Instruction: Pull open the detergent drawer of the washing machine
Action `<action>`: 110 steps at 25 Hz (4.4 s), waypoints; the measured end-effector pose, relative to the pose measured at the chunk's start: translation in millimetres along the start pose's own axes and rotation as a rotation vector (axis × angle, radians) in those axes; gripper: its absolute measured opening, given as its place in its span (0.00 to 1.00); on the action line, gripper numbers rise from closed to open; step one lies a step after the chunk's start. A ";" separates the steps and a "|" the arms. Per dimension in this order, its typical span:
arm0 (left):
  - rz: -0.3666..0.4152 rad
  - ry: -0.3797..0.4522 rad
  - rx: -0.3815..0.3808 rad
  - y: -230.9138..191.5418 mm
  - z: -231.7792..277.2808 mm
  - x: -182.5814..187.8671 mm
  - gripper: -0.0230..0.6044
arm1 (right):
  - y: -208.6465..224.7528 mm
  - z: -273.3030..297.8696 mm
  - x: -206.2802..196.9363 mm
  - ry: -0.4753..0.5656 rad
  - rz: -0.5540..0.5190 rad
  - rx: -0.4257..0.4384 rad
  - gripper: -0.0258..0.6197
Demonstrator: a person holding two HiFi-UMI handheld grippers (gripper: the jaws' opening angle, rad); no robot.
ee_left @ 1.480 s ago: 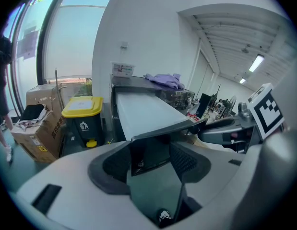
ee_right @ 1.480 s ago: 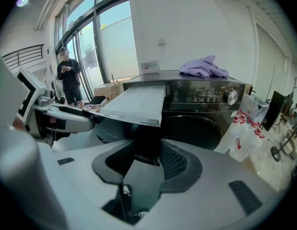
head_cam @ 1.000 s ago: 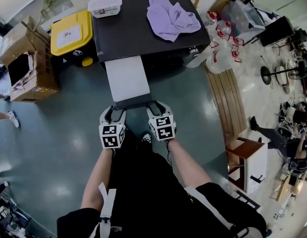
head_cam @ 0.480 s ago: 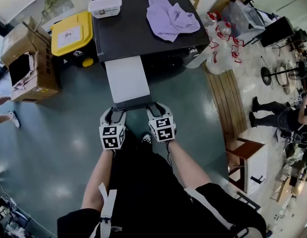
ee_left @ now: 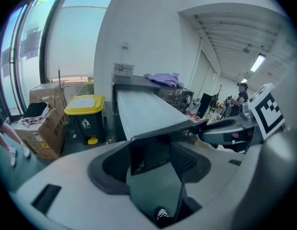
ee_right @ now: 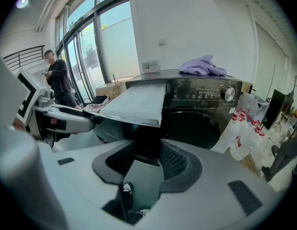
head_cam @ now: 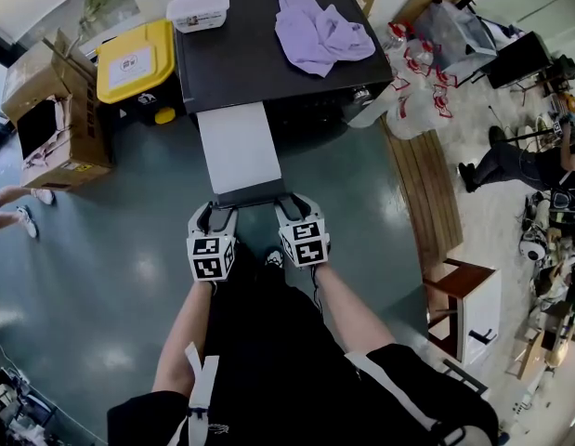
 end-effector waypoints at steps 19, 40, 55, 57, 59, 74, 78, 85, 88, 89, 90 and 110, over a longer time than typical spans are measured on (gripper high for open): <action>0.000 -0.009 0.005 6.3 -1.5 -4.9 0.44 | 2.5 -3.5 -6.0 -0.001 0.002 0.007 0.29; -0.044 -0.046 -0.015 -1.8 -2.2 -11.6 0.44 | 9.6 -7.5 -16.5 0.010 0.024 0.014 0.31; -0.047 0.042 -0.138 17.4 -47.9 32.2 0.36 | 23.4 -78.3 -1.0 0.021 -0.050 -0.027 0.16; -0.063 0.063 -0.185 25.5 -50.5 38.6 0.31 | 20.1 -87.1 6.3 0.033 -0.068 -0.020 0.05; -0.076 0.078 -0.221 31.1 -51.8 43.3 0.21 | 13.9 -92.0 15.0 0.051 -0.075 -0.002 0.05; 0.019 0.291 -0.322 51.9 -81.8 151.5 0.07 | -31.1 -115.4 128.2 0.260 -0.122 0.018 0.05; 0.094 0.391 -0.298 53.8 -108.0 195.1 0.07 | -32.0 -145.0 169.5 0.369 -0.134 -0.013 0.05; 0.161 0.554 -0.237 55.0 -151.0 262.0 0.07 | -35.1 -200.6 223.7 0.538 -0.141 -0.069 0.05; 0.191 0.612 -0.242 65.5 -173.0 280.1 0.07 | -38.5 -217.4 240.3 0.587 -0.143 -0.074 0.05; 0.194 0.630 -0.247 70.0 -180.0 283.1 0.07 | -39.5 -222.8 244.3 0.601 -0.144 -0.073 0.05; 0.194 0.645 -0.249 73.9 -186.6 284.6 0.07 | -40.6 -228.0 247.5 0.614 -0.146 -0.075 0.05; 0.197 0.685 -0.128 78.3 -220.8 276.1 0.07 | -33.3 -261.3 248.6 0.676 -0.185 -0.104 0.05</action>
Point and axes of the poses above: the fingertips, and each gripper's own axes: z forward along the fingers, y to its right, x out of its top, the point moved 6 cm from there along -z, backward along the fingers, and after that the axes turned 4 degrees about -y, right-handed, at the moved point
